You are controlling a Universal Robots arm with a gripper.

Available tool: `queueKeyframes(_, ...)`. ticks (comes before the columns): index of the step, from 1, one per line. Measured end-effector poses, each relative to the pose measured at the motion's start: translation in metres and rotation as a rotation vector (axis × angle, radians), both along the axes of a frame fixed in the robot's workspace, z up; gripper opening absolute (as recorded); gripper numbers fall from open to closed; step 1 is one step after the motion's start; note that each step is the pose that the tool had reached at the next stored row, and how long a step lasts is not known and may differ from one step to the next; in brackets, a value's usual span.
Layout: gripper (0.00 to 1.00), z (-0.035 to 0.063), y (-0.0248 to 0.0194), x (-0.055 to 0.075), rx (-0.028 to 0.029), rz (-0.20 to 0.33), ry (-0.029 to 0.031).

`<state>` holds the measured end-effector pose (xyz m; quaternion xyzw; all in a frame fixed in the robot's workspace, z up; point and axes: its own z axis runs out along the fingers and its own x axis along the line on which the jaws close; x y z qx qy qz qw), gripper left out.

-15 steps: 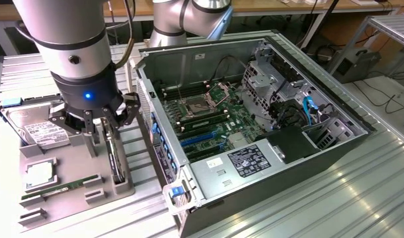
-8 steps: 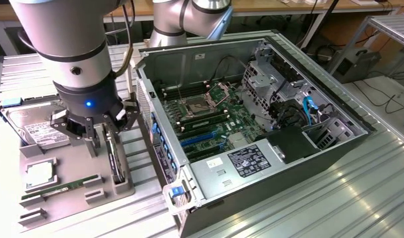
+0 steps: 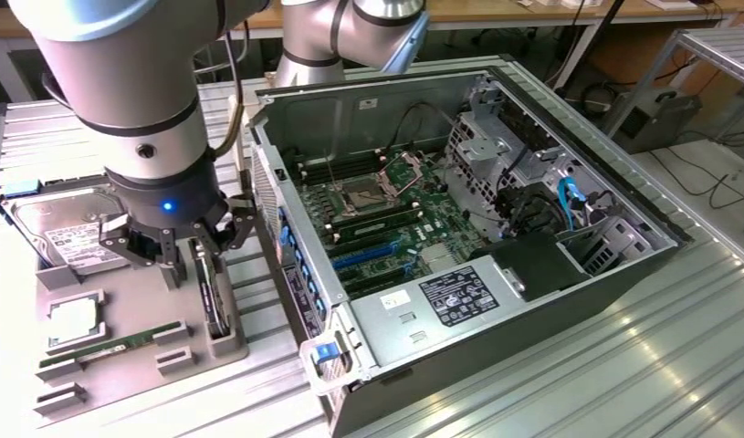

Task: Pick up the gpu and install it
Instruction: 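Pick up the gpu and move the gpu toward the slot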

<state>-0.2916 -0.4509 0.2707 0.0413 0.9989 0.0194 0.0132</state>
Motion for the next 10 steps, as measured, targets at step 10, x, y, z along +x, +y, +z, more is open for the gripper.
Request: queueKeyframes(10, 0.42, -0.019, 0.0062, 0.0, 0.0, -0.018, 0.0)
